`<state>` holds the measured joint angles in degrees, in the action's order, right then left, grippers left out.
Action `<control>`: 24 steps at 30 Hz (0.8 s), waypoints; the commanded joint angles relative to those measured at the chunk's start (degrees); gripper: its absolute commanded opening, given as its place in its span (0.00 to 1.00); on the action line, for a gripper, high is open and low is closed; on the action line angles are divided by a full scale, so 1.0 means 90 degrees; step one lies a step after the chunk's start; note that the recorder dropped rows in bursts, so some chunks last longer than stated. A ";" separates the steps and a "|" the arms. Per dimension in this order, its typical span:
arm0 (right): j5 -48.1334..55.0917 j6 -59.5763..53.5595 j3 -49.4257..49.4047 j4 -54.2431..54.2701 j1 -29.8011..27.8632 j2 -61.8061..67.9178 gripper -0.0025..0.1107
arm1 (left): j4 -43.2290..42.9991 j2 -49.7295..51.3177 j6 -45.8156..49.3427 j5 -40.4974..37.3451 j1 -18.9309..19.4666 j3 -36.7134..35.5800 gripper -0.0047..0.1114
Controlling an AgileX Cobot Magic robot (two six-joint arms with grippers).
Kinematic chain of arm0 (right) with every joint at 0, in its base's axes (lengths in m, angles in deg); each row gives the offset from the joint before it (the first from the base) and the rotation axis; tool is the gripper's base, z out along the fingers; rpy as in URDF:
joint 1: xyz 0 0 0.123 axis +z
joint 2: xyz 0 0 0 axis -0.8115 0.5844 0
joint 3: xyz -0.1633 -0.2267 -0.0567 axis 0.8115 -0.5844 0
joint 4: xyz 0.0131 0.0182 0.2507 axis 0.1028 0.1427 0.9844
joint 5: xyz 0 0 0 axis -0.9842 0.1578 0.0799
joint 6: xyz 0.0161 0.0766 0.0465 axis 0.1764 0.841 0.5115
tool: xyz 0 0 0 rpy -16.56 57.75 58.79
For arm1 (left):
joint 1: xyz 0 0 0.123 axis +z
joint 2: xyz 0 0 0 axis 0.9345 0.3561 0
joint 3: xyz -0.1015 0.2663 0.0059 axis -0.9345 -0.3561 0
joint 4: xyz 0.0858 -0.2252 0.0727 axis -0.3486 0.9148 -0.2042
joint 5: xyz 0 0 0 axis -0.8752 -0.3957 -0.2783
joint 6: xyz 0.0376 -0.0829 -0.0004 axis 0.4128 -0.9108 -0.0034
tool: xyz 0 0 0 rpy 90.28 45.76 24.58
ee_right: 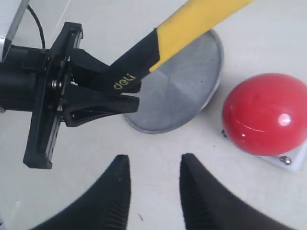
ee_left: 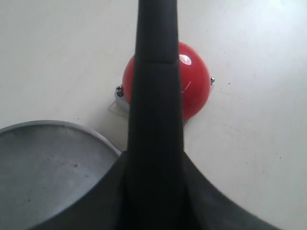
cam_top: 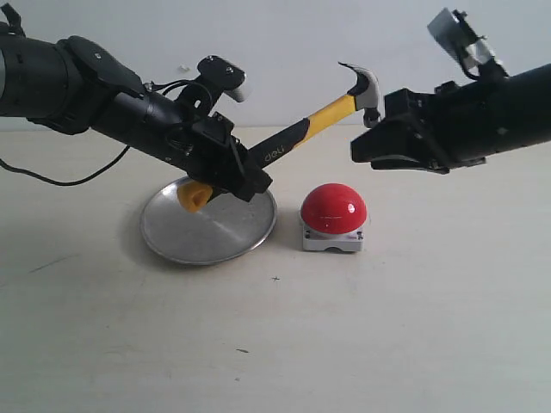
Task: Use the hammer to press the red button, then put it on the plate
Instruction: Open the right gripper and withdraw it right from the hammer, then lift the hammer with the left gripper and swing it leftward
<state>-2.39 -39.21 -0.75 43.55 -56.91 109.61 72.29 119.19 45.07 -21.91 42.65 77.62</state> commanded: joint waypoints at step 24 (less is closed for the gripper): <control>-0.4645 -0.0718 -0.5308 0.0792 -0.0074 -0.9213 0.02 | -0.1332 -0.1147 -0.4203 0.0068 -0.0366 0.0090 0.04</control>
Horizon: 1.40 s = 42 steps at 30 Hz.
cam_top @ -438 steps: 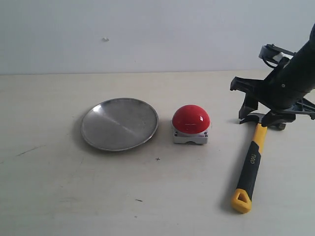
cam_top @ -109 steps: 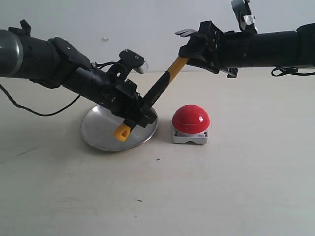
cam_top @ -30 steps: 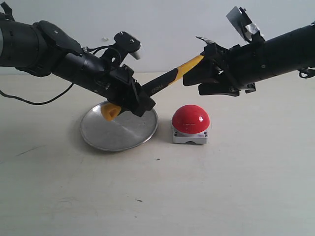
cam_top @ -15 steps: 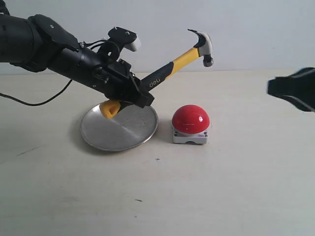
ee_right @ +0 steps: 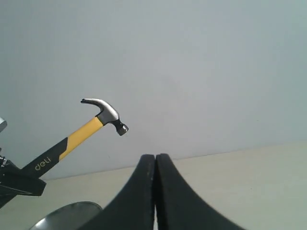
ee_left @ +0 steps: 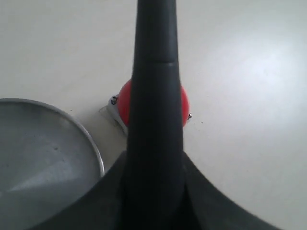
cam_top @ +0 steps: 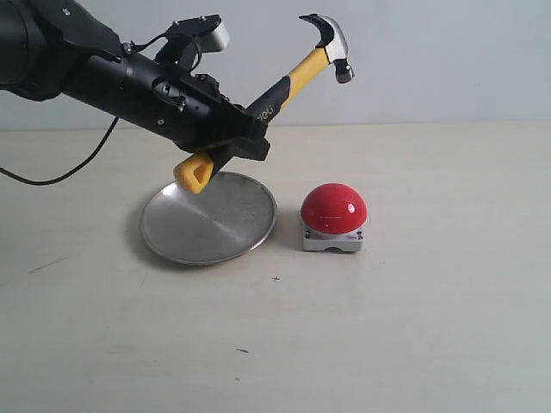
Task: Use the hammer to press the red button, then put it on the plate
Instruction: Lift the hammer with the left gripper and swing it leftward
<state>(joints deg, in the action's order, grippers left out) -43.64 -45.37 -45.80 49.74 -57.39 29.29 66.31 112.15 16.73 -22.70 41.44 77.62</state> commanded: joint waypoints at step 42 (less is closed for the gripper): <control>0.0095 0.0275 -0.1092 -0.0712 -0.0021 -0.0289 0.02 | -1.0015 -0.1015 -1.1864 0.0852 -0.3760 -0.1586 0.04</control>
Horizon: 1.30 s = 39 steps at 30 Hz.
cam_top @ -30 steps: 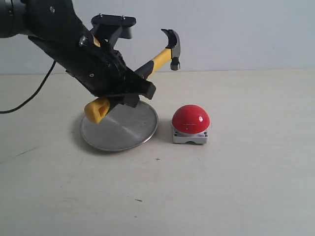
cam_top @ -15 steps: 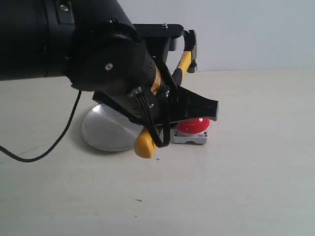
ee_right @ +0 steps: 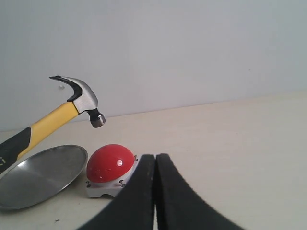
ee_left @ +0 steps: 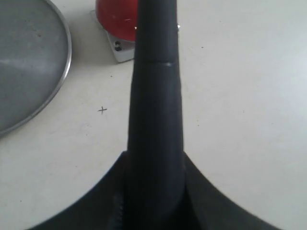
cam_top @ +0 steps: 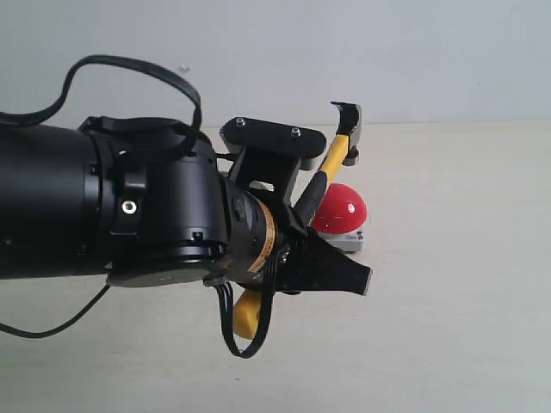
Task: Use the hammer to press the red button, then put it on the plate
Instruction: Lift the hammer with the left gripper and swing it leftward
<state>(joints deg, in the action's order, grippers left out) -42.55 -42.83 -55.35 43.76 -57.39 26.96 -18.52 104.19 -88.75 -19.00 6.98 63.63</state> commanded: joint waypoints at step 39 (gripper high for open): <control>-0.0026 -0.0007 -0.0030 -0.0048 -0.0021 -0.0029 0.02 | -0.0747 -0.0730 -0.0312 0.1046 0.0560 -0.0032 0.04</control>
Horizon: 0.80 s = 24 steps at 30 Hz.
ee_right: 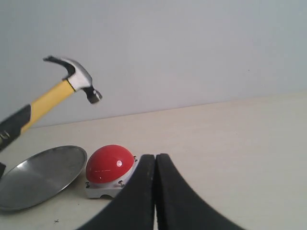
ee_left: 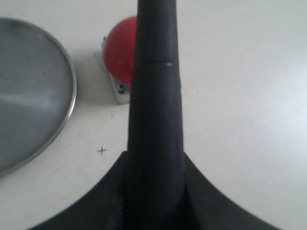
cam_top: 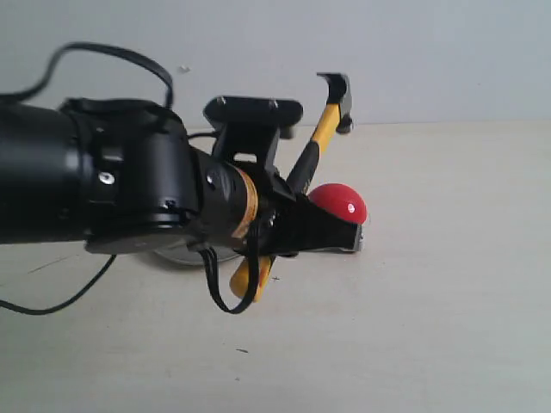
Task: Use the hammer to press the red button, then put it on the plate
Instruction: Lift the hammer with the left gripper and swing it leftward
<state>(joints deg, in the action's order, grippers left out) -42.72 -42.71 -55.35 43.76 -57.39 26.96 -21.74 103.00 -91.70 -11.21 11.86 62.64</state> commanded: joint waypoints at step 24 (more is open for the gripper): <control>-0.0007 -0.0021 -0.0030 -0.0048 -0.0021 -0.0029 0.02 | 0.0136 0.1159 0.0028 0.0843 0.0095 -0.0892 0.04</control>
<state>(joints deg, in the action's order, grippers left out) -42.72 -42.71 -55.35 43.76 -57.39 26.96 -20.51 113.44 -91.27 -4.18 11.97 54.78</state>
